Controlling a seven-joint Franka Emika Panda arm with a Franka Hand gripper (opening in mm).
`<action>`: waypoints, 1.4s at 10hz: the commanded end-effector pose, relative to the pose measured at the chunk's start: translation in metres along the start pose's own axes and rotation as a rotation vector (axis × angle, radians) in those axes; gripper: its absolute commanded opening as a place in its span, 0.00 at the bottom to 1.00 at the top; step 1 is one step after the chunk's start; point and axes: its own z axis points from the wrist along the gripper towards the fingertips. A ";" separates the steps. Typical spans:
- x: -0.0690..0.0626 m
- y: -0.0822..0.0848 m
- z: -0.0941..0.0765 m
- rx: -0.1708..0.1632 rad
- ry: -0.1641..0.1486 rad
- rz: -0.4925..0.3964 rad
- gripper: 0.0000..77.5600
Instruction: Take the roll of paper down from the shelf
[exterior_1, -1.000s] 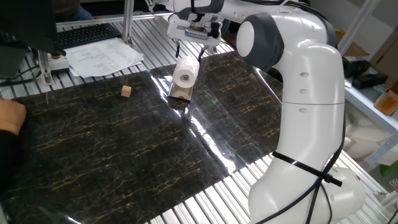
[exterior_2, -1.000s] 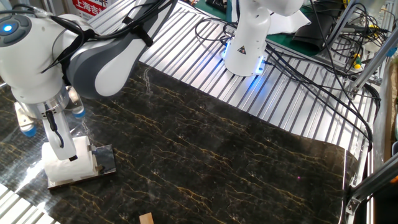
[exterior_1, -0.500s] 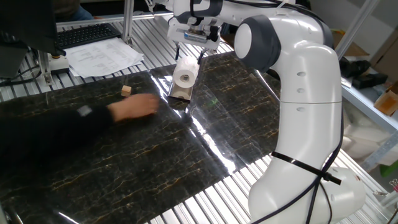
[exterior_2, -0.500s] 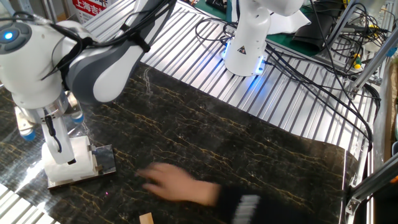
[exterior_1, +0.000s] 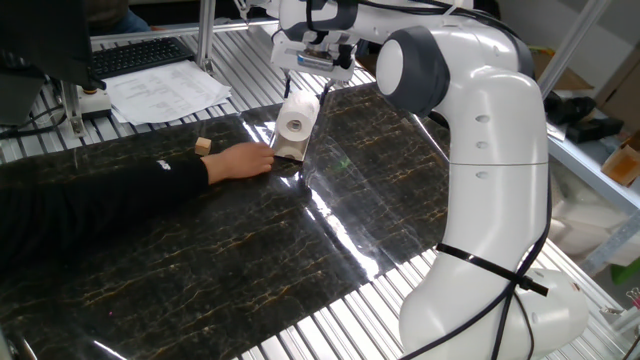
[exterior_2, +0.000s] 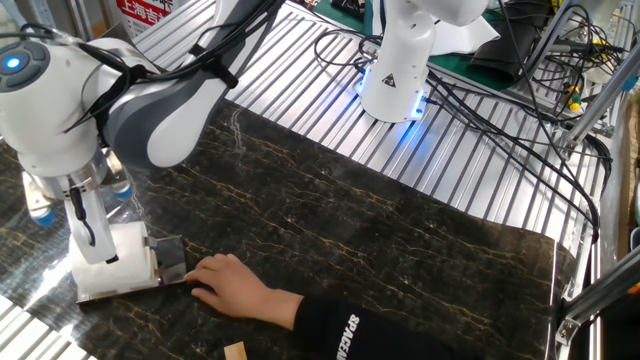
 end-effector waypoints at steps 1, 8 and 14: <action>0.001 -0.003 0.001 0.002 -0.006 0.025 1.00; 0.003 -0.001 0.015 -0.007 -0.013 0.080 1.00; 0.003 0.000 0.025 -0.013 -0.021 0.099 1.00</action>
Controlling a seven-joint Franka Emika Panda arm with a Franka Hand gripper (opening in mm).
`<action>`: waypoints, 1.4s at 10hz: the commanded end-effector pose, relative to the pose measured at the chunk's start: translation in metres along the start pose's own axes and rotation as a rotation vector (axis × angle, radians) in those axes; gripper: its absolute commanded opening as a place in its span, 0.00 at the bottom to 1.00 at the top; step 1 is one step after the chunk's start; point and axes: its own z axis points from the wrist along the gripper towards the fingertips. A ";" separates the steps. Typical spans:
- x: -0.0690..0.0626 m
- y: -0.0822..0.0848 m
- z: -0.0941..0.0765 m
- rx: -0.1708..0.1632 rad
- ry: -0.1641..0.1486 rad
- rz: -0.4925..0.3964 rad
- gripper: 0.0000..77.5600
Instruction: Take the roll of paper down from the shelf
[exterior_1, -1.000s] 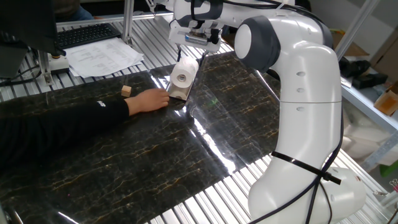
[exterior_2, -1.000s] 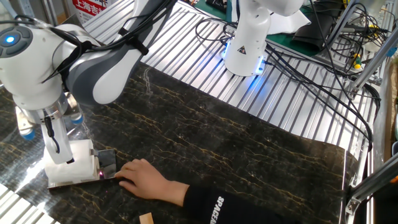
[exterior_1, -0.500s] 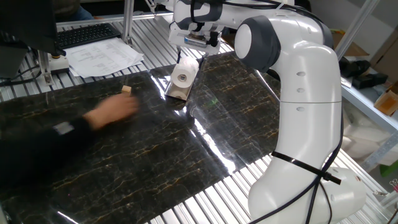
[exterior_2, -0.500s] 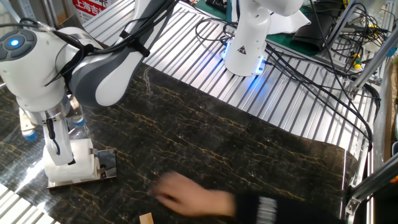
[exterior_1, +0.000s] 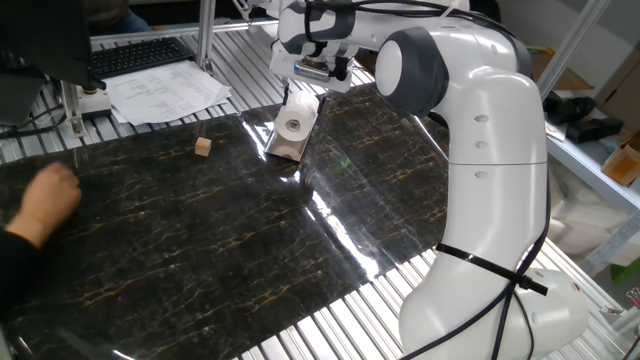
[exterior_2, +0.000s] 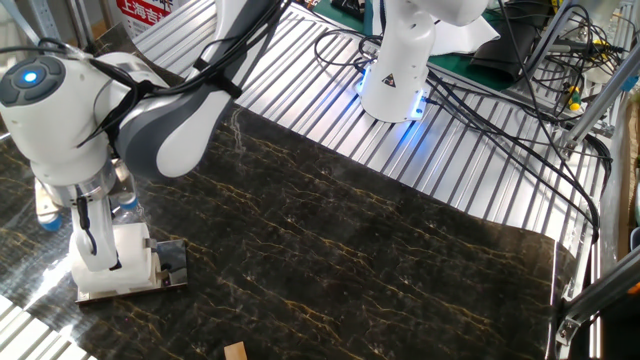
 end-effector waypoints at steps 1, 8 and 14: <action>-0.001 0.000 0.003 -0.005 -0.008 0.011 1.00; -0.001 0.001 0.011 -0.014 -0.022 0.030 1.00; -0.001 0.001 0.011 -0.020 -0.025 0.029 0.02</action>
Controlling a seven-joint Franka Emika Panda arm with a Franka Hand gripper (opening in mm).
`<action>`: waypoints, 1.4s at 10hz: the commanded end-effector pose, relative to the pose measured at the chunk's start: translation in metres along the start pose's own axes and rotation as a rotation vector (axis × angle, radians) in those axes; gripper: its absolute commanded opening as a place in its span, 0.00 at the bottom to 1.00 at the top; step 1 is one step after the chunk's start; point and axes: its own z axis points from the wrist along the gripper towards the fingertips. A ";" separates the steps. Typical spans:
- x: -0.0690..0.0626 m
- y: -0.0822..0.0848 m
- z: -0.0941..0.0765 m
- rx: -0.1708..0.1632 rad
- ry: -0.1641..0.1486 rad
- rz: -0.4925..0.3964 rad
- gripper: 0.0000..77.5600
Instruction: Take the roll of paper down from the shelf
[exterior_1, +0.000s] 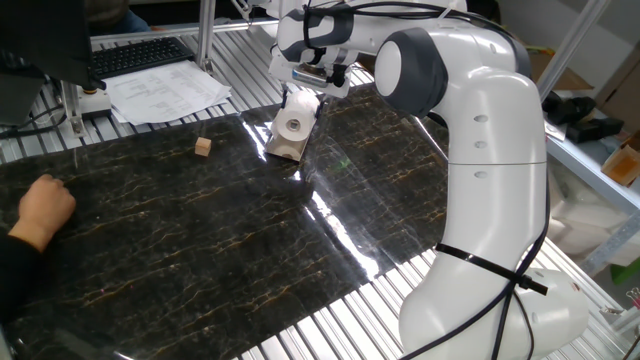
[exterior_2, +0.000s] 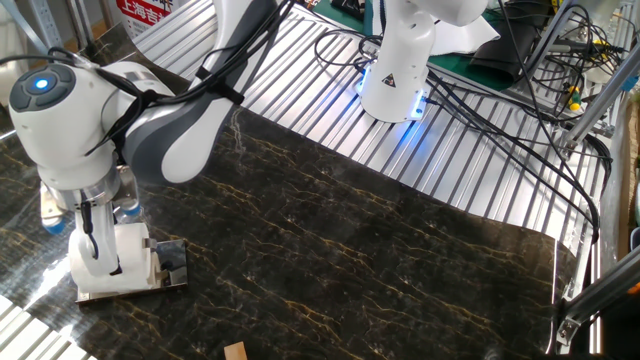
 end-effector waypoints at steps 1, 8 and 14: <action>-0.001 0.000 -0.002 -0.002 -0.003 0.003 0.02; -0.001 0.000 -0.002 -0.002 -0.003 0.003 0.02; 0.000 -0.001 -0.017 -0.003 0.005 0.015 0.02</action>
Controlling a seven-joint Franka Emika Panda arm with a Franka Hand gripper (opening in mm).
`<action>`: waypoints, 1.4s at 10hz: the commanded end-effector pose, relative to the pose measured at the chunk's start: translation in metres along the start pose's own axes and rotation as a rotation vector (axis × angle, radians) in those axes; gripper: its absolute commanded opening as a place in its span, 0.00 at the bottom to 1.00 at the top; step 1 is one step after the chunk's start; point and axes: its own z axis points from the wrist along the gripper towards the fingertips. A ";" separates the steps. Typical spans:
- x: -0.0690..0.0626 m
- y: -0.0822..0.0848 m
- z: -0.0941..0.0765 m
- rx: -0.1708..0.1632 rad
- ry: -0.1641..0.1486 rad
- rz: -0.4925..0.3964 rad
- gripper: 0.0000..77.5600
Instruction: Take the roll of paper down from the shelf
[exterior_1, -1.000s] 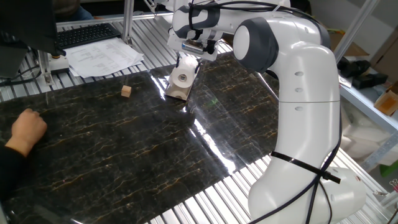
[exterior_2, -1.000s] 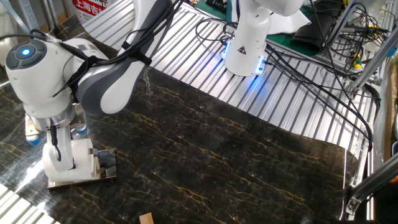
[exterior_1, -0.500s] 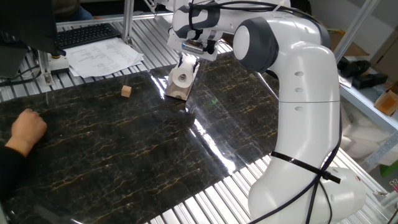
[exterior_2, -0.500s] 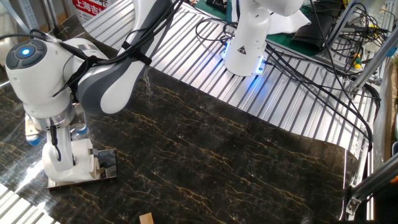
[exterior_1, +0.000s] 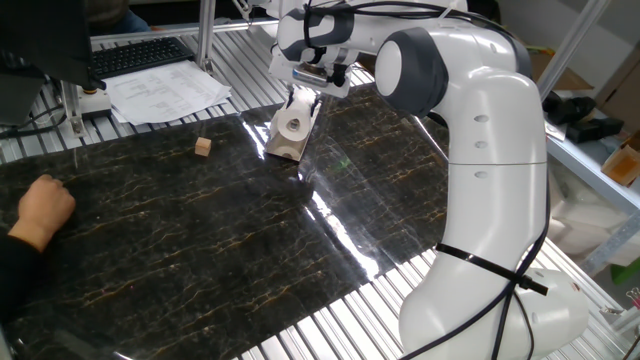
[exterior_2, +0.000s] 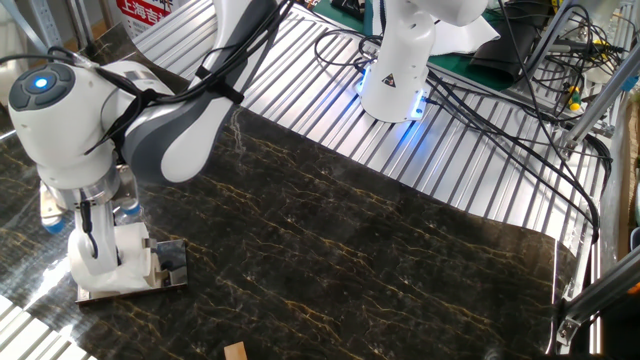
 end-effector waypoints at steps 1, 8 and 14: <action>-0.001 -0.001 -0.014 -0.006 0.002 0.011 0.02; 0.016 -0.002 -0.013 -0.008 -0.001 0.007 0.02; 0.041 0.004 -0.017 -0.012 0.003 0.028 0.02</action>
